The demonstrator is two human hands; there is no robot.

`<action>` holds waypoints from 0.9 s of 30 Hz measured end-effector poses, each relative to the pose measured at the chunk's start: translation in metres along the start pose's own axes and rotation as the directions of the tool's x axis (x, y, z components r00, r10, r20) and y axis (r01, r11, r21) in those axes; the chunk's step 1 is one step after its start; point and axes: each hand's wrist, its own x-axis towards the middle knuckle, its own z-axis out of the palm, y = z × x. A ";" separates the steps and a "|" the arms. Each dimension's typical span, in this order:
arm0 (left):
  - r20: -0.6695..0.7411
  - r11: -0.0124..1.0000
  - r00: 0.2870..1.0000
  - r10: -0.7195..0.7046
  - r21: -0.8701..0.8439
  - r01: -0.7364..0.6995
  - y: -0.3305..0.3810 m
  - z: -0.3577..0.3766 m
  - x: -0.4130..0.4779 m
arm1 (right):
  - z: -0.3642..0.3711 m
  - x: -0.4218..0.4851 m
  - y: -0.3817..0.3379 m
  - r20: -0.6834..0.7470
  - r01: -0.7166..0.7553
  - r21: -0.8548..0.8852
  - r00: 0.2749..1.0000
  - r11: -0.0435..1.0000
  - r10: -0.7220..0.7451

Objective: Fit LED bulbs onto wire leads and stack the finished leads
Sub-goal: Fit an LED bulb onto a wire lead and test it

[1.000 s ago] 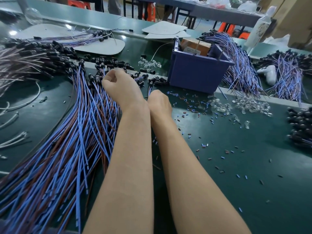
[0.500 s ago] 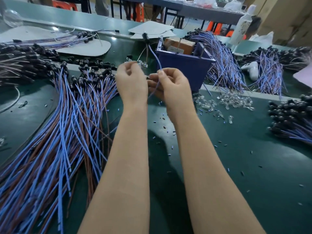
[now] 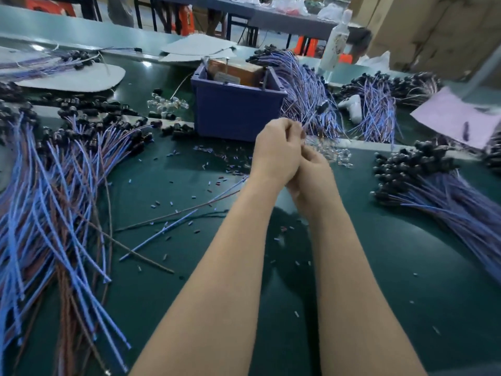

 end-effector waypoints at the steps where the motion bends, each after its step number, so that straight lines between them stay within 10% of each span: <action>1: -0.003 0.999 1.000 0.021 0.041 -0.021 -0.002 0.005 0.000 | -0.003 0.000 0.001 0.039 -0.018 0.048 0.999 0.999 0.016; 11: -0.047 0.996 0.995 0.089 0.035 -0.088 -0.010 0.003 -0.006 | -0.021 0.005 0.000 0.122 -0.004 0.173 0.992 0.985 -0.017; 14: 0.034 0.984 0.999 -0.028 0.175 0.022 -0.021 -0.003 -0.008 | -0.017 0.008 0.005 -0.152 0.162 -0.045 0.974 0.986 -0.167; 20: 0.148 0.923 0.981 -0.128 0.380 0.063 -0.039 -0.022 -0.014 | -0.037 0.012 -0.004 -0.628 0.287 0.223 0.773 0.932 -0.088; 27: 0.049 0.977 0.999 0.005 0.212 -0.015 -0.036 -0.013 -0.018 | -0.012 0.010 0.020 -0.209 0.116 -0.460 0.949 0.880 -0.234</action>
